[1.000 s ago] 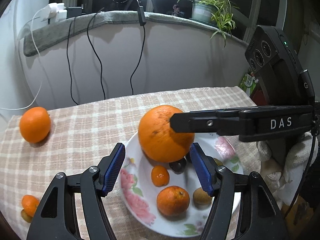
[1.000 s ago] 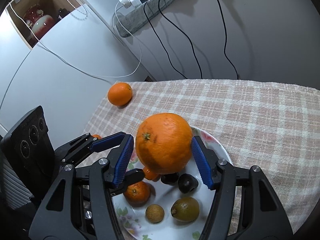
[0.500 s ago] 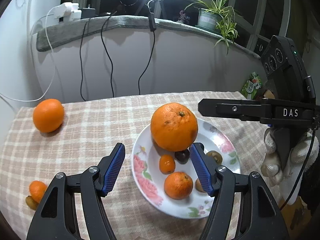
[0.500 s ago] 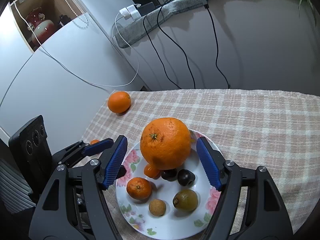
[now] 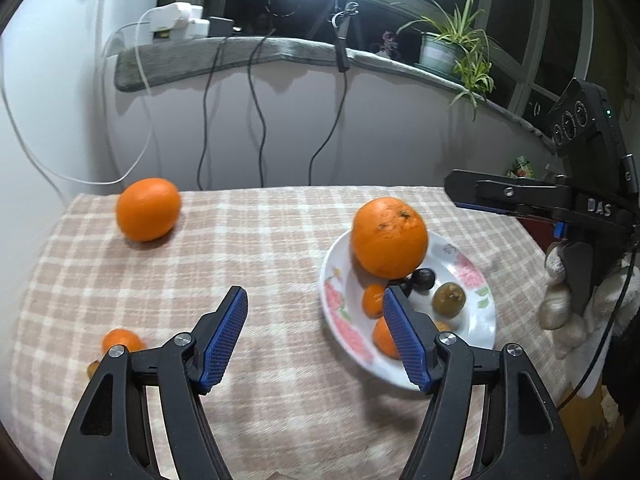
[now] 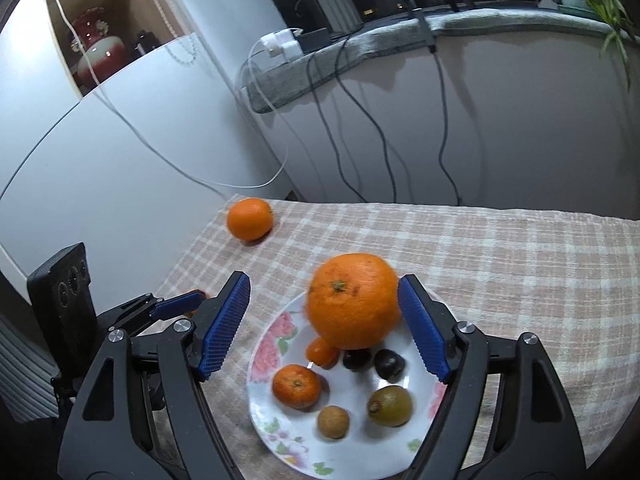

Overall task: Organize fruits
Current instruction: 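Lower the large orange into the plate and open the right tool, then move the right tool to the other large orange and grasp it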

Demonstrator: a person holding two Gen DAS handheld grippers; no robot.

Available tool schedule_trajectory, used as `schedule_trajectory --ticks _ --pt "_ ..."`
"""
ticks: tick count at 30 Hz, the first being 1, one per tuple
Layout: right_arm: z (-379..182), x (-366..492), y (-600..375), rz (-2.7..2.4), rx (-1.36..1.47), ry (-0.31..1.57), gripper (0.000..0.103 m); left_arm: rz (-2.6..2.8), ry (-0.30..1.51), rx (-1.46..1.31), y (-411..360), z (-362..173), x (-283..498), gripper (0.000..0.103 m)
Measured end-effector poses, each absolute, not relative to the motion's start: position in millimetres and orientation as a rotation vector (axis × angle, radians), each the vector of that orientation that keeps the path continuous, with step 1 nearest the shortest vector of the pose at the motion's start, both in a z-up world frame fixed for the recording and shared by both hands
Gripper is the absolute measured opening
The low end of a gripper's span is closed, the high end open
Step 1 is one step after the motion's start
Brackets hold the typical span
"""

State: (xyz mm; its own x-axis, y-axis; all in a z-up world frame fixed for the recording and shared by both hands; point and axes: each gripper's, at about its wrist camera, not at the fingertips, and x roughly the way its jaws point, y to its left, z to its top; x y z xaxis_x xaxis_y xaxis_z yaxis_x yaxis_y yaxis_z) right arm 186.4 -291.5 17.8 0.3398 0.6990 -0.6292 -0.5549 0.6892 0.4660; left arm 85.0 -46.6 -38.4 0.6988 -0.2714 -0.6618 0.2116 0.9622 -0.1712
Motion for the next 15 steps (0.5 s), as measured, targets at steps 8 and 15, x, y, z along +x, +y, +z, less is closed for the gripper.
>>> schedule_trajectory --ticks 8,15 --pt "15 164 -281 0.874 0.113 0.975 0.08 -0.235 0.752 -0.118 -23 -44 72 0.07" --pt "18 145 -277 0.893 0.052 0.974 0.08 -0.203 0.75 -0.137 -2 -46 61 0.07"
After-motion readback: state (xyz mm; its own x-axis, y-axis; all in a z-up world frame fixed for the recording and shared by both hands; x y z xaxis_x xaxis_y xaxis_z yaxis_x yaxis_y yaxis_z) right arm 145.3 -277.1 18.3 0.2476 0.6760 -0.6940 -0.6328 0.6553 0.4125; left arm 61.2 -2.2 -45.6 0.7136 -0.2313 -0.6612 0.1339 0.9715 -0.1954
